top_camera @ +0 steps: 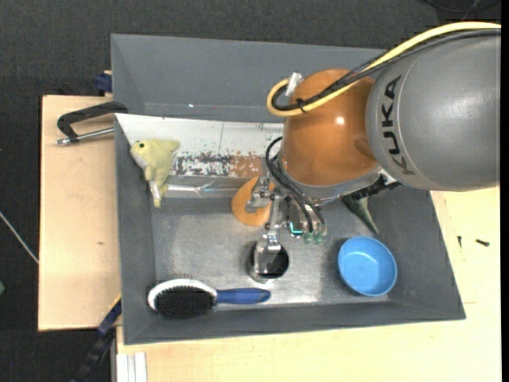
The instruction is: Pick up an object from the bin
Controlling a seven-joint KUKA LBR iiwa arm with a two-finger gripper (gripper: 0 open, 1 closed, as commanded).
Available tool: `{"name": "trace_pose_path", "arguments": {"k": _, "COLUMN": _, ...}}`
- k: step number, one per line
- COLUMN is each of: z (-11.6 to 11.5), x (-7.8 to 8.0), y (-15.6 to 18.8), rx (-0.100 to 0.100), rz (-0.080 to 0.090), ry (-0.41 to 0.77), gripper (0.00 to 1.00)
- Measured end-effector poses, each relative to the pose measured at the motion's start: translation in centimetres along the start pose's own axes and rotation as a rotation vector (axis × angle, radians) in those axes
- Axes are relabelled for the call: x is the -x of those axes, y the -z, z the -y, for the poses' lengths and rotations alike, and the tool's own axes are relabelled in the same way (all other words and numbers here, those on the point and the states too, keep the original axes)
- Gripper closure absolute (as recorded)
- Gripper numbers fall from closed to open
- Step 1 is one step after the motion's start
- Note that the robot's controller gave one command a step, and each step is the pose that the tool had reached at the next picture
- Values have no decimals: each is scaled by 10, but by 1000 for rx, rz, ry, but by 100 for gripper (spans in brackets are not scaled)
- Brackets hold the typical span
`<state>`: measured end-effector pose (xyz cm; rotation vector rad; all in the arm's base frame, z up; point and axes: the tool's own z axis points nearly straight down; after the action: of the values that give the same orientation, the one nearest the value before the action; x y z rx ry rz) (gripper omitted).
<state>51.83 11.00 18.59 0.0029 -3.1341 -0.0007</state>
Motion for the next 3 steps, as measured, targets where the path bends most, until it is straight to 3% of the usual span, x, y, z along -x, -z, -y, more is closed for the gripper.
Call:
{"name": "trace_pose_path", "arguments": {"k": 1, "z": 71, "x": -13, "y": -106, "rx": -2, "rz": 1, "ry": 121, "gripper": 0}}
{"name": "trace_pose_path", "arguments": {"k": 2, "z": 67, "x": -11, "y": -102, "rx": 0, "rz": 9, "ry": 123, "gripper": 100}}
{"name": "trace_pose_path", "arguments": {"k": 3, "z": 77, "x": -10, "y": -32, "rx": -2, "rz": 17, "ry": 312, "gripper": 100}}
